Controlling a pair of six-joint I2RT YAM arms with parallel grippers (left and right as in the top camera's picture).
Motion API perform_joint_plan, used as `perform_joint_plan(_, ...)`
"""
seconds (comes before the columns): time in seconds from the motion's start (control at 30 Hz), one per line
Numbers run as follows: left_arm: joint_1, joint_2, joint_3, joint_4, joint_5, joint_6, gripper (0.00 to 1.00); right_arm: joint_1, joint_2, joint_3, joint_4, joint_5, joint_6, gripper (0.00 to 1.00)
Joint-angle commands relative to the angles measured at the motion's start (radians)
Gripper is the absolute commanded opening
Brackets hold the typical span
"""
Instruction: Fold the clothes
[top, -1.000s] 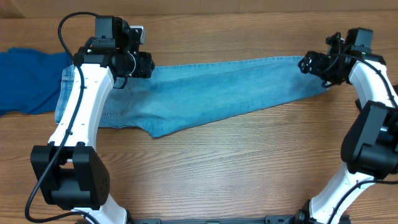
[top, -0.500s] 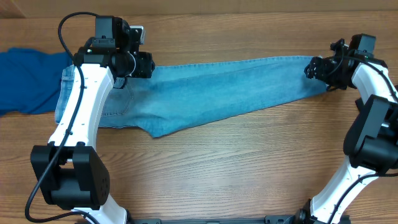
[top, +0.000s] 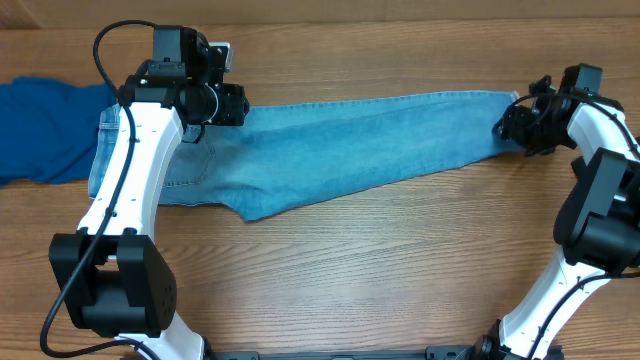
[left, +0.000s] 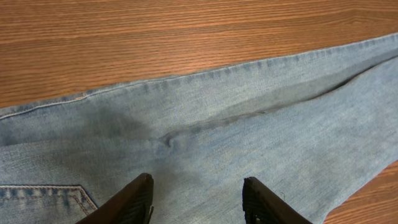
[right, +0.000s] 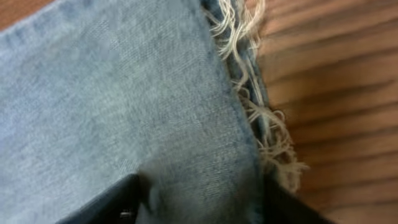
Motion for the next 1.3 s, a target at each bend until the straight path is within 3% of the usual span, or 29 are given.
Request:
perform_joint_plan(0.0,0.000,0.013,-0.006,0.001,-0.002,-0.018,0.50,0.002,0.016,0.008,-0.037,-0.025,0.027,0.48)
perform_joint_plan(0.13,0.000,0.013,-0.006,0.001,-0.001,-0.018,0.50,0.002,0.016,0.008,-0.043,0.042,0.093,0.30)
perform_joint_plan(0.4,0.001,0.013,-0.006,-0.030,-0.006,-0.018,0.51,-0.031,0.016,0.008,-0.013,0.235,0.207,0.10)
perform_joint_plan(0.53,0.001,0.013,-0.006,-0.051,-0.006,-0.018,0.51,-0.108,0.016,0.008,-0.026,0.219,0.263,0.04)
perform_joint_plan(0.7,0.001,0.013,-0.006,-0.090,-0.013,-0.018,0.51,-0.155,0.016,0.008,-0.055,0.214,0.243,0.04)
perform_joint_plan(0.9,0.002,0.013,-0.006,-0.163,-0.175,-0.017,0.52,-0.155,0.016,0.008,-0.045,0.244,0.238,0.04)
perform_joint_plan(1.07,0.009,0.030,-0.006,-0.175,-0.230,-0.027,0.38,-0.155,0.016,0.008,-0.045,0.244,0.239,0.04)
perform_joint_plan(1.17,0.041,0.080,-0.006,-0.185,-0.306,-0.082,0.37,-0.155,0.016,0.008,-0.048,0.237,0.241,0.04)
perform_joint_plan(1.27,0.087,0.150,-0.006,-0.144,-0.274,-0.077,0.35,-0.155,0.016,0.008,-0.048,0.224,0.241,0.04)
